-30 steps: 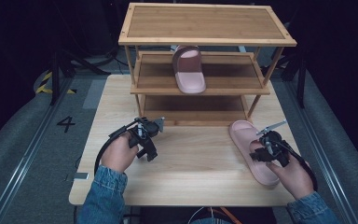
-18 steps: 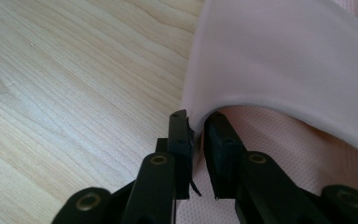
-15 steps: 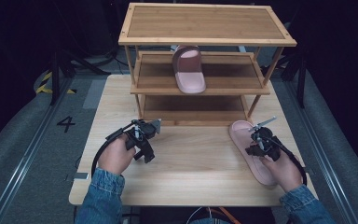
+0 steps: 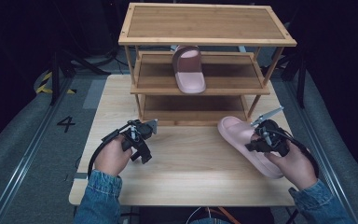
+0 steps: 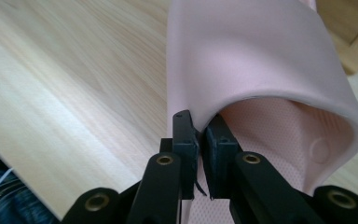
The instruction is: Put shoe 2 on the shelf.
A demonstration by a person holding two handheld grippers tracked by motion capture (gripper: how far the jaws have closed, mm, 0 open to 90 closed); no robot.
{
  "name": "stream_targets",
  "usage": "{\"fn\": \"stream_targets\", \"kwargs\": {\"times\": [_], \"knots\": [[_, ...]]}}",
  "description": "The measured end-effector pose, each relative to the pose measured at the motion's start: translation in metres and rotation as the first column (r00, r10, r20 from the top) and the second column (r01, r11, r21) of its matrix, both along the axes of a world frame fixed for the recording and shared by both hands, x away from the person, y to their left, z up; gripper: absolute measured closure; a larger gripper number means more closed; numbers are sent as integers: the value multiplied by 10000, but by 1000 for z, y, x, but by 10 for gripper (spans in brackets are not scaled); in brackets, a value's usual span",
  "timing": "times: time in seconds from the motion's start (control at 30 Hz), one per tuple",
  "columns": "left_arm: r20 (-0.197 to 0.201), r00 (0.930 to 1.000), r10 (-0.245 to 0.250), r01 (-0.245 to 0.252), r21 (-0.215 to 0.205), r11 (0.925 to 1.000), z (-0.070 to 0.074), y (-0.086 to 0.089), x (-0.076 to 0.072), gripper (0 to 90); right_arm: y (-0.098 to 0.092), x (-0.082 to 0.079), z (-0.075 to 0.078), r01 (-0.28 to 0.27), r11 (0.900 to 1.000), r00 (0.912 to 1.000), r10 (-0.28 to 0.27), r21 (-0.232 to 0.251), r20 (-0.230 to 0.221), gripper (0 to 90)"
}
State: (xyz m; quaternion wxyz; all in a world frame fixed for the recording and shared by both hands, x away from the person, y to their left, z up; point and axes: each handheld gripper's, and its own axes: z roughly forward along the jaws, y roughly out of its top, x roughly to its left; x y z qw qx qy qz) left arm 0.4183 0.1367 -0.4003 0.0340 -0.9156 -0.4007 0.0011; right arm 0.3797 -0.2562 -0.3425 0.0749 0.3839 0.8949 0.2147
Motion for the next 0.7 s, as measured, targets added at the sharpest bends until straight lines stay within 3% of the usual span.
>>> {"fn": "stream_targets", "kwargs": {"times": [0.23,0.27,0.37,0.53,0.6,0.7], "knots": [[-37,9999,158,-158,-43,9999,0,6,-3,173,1,3,39,-443,9990,9987,441,52,261,846],[-37,9999,158,-158,-43,9999,0,6,-3,173,1,3,39,-443,9990,9987,441,52,261,846],[-65,9998,163,-163,-95,9998,1,6,-3,173,1,6,62,-492,9988,9973,491,13,538,845],[133,9999,80,-78,-145,9999,6,7,-3,173,2,10,78,-576,9983,9960,581,-94,676,844],[131,9999,81,-78,-206,9998,8,8,-3,172,4,13,90,-673,9977,9948,675,-52,759,844],[84,9999,128,-126,-189,9997,7,9,-3,172,6,16,97,-648,9979,9942,651,-58,854,844]]}}
